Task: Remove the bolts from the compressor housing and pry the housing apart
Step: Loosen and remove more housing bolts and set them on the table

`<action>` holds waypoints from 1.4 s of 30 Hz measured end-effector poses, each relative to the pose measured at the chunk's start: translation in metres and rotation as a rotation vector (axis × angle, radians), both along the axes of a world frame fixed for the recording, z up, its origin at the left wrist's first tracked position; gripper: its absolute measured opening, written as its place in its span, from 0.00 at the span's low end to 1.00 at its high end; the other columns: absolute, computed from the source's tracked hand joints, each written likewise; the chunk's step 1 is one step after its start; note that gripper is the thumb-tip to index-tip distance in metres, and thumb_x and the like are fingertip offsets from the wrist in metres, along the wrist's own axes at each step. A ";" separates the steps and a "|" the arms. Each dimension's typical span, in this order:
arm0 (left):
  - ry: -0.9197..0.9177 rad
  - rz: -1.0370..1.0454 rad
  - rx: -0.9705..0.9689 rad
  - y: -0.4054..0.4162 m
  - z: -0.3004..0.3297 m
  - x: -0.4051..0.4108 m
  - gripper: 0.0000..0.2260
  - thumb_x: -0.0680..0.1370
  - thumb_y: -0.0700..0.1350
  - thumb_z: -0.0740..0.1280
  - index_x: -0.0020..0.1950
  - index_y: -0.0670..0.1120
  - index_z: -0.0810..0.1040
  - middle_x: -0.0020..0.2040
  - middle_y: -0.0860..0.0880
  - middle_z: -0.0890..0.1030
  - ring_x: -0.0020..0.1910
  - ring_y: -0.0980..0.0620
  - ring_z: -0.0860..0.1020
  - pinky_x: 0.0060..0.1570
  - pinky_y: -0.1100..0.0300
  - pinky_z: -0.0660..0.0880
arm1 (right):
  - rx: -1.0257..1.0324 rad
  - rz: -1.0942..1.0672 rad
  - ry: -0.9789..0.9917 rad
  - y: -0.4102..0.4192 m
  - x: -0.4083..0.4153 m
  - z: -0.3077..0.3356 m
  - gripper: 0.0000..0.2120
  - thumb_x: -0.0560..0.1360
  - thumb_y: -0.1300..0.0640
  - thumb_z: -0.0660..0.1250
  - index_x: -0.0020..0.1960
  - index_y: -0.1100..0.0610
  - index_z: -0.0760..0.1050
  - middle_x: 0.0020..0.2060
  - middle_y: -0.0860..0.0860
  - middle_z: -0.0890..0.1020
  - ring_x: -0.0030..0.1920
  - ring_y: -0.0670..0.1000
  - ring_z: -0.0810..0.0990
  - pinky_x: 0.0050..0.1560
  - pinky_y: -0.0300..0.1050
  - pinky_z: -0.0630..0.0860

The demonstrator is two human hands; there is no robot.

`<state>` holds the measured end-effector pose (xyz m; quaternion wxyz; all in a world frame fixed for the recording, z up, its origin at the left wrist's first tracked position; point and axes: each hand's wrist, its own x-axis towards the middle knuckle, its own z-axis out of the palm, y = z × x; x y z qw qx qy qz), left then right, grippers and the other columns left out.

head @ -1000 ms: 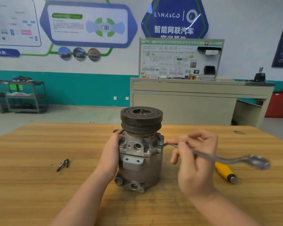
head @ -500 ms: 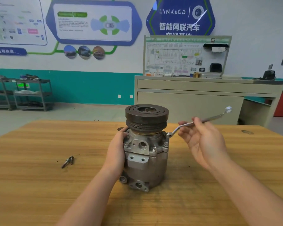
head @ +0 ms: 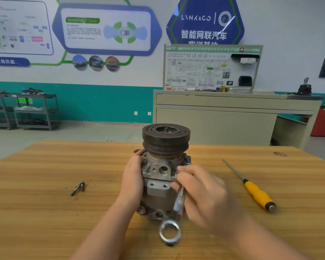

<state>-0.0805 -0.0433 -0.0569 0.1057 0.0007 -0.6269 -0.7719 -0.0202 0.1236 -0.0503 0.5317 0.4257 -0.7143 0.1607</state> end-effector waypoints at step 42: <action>0.013 -0.017 -0.095 -0.006 0.000 -0.002 0.16 0.82 0.45 0.54 0.65 0.50 0.76 0.55 0.47 0.83 0.55 0.51 0.80 0.46 0.57 0.74 | -0.798 0.237 -0.287 -0.023 0.013 -0.015 0.06 0.78 0.58 0.58 0.53 0.49 0.68 0.42 0.58 0.82 0.35 0.48 0.79 0.40 0.37 0.77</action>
